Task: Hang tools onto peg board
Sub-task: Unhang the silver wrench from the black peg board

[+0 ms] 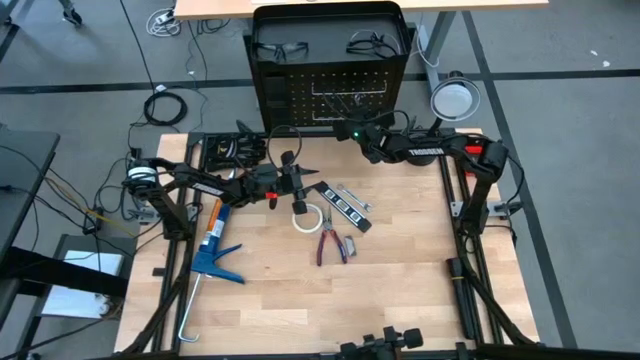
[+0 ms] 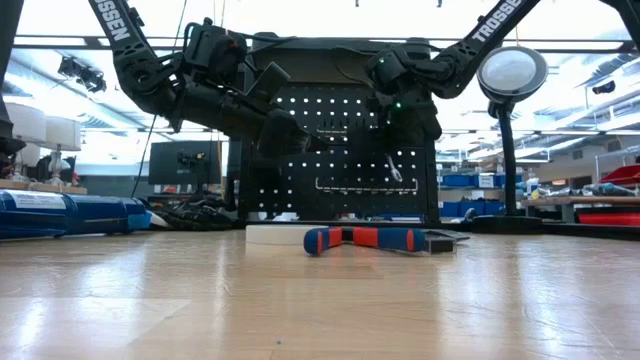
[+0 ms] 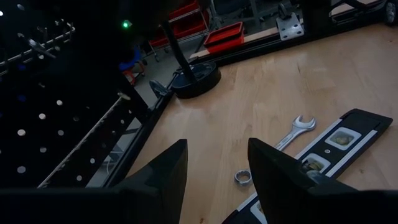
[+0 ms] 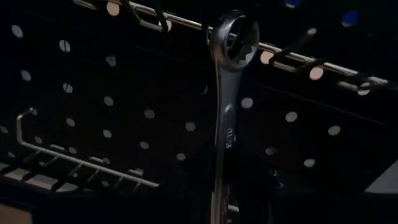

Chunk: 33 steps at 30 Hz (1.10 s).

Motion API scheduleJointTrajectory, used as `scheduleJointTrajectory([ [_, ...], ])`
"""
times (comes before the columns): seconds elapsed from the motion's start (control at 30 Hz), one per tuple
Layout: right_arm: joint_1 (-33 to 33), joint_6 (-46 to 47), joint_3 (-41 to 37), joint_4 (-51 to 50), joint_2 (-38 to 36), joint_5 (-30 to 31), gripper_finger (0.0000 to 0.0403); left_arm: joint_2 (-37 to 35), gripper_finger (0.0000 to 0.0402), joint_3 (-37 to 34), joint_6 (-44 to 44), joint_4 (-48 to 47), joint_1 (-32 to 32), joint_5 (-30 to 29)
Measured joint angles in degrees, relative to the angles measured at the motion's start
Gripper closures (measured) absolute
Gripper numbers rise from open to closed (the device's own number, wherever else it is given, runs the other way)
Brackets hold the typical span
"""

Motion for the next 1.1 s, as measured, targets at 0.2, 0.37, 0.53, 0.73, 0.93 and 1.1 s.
scheduleJointTrajectory([
  [0.2, 1.3, 0.0, 0.0, -1.0, -0.2, 1.7, 0.0343, 0.0, 0.0229, 0.0, 0.0, 0.0, 0.0, 0.0],
  [0.37, 1.3, -1.3, 0.0, -1.0, -1.3, 2.4, 0.0344, 0.0, 0.0229, 0.0, 0.0, 0.1, 0.0, 0.0],
  [0.53, 1.3, -1.1, 0.0, -0.9, -1.6, 2.3, 0.0345, 0.0, 0.0229, 0.0, 0.0, 0.0, 0.0, 0.0],
  [0.73, 1.8, -1.3, 0.1, -1.1, -2.2, 2.9, 0.035, 0.0, 0.0229, 0.0, 0.0, 0.0, 0.0, 0.0],
  [0.93, 1.7, -2.7, 0.1, 0.6, -2.8, 2.4, 0.035, 0.0, 0.0229, 0.0, 0.0, 0.1, 0.0, 0.0],
  [1.1, 1.8, -2.6, 0.2, -0.6, -3.0, 1.9, 0.0352, 0.0, 0.0229, 0.0, 0.0, 0.0, 0.0, 0.0],
])
